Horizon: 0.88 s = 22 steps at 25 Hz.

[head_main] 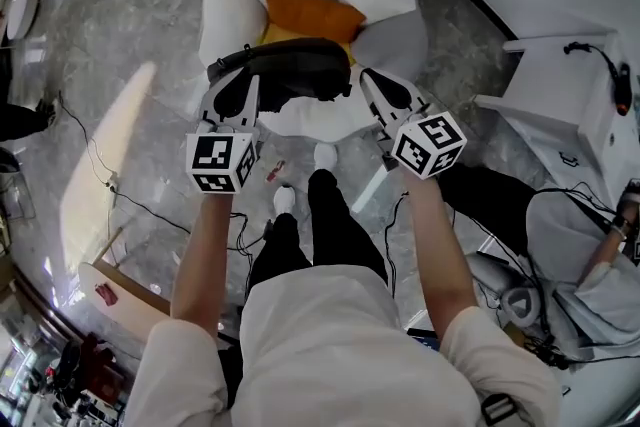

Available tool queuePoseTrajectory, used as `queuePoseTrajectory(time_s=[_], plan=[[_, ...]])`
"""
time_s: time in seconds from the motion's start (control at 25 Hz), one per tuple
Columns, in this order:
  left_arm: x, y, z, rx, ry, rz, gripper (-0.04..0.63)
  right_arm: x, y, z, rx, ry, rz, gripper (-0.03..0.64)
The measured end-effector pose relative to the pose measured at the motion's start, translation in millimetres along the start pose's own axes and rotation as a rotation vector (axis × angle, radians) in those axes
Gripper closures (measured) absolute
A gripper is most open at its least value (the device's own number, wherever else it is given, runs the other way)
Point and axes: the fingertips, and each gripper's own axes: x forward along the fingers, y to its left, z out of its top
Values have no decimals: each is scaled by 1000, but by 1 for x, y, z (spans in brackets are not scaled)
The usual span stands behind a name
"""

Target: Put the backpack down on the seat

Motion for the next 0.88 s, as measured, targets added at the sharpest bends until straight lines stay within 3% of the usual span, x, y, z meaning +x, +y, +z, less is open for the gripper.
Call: queuePoseTrajectory(time_s=[0.4, 0.88], plan=[[50, 0, -42, -12, 38, -17, 551, 33, -44, -46, 8, 52, 2, 594], [94, 0, -86, 29, 79, -36, 551, 68, -75, -89, 31, 57, 14, 594]])
